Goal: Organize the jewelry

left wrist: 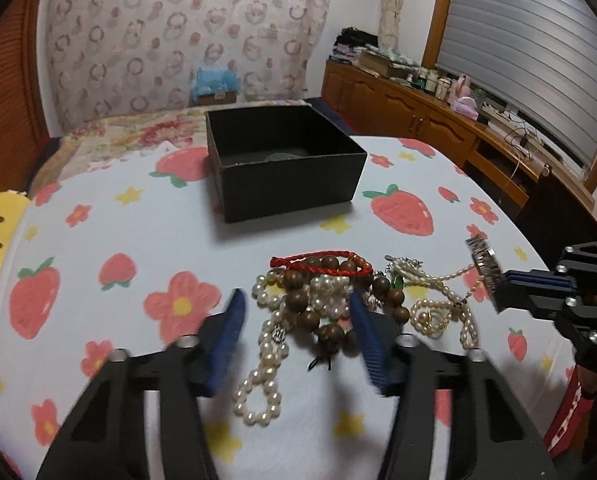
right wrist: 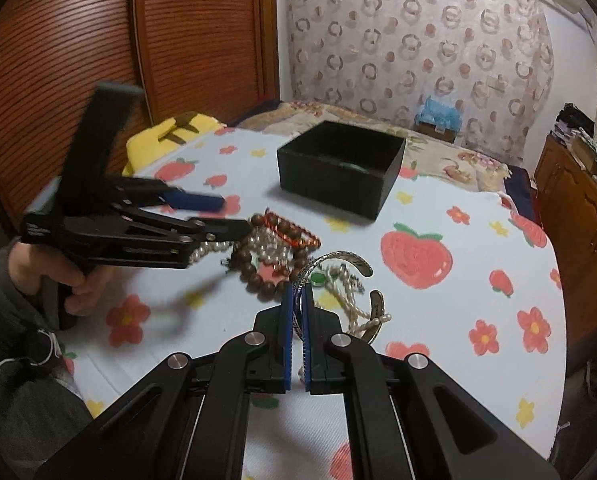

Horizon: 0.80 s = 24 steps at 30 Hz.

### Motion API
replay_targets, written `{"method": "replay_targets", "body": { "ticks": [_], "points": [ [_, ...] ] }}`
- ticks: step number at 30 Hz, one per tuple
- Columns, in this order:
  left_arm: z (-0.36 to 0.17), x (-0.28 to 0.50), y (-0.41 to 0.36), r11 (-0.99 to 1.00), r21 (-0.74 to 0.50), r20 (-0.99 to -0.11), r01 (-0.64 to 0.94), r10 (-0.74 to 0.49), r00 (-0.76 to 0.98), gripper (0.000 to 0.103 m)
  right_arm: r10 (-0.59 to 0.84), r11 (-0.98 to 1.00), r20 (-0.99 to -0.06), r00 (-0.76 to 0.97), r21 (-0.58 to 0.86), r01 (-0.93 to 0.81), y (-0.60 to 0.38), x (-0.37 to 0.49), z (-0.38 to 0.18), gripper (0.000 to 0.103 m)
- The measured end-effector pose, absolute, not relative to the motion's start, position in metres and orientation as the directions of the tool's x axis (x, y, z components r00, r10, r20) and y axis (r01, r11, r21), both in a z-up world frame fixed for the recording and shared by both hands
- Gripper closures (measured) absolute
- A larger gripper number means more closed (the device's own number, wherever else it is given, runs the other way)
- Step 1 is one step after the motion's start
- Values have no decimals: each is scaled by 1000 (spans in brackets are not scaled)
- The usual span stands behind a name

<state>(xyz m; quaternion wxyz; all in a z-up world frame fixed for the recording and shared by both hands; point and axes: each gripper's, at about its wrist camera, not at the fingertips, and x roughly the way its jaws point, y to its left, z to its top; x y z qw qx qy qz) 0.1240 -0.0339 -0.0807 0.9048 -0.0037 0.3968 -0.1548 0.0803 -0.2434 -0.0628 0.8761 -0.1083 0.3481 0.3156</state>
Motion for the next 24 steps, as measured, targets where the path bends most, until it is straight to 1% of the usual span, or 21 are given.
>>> {"method": "replay_targets", "body": {
  "ticks": [1,2,4,6,8,12,20,24],
  "points": [
    [-83,126,-35,951,-135,-722,278,-287,630,70,477,778,-675,563,26,-628,-243,81,-61,98],
    [-85,127,-34,950,-138,-725,280,-289,625,72,476,778,-673,566,22,-628,-243,81,-59,98],
    [-88,131,-35,952,-138,-733,274,-284,618,73,480,777,-671,565,25,-629,-244,82,-57,98],
    [-92,133,-35,953,-134,-742,272,-279,610,76,485,776,-669,564,33,-630,-245,83,-54,98],
    [-95,134,-35,952,-139,-746,273,-282,604,90,501,776,-663,556,59,-628,-249,86,-51,98],
    [-91,130,-35,953,-128,-733,274,-277,622,91,545,771,-655,523,145,-621,-259,96,-50,98],
    [-65,110,-32,955,-116,-662,274,-280,695,91,616,761,-634,467,327,-560,-283,117,-58,98],
    [-59,104,-34,955,-101,-649,279,-276,709,91,632,758,-629,453,379,-531,-289,123,-61,98]
  ]
}}
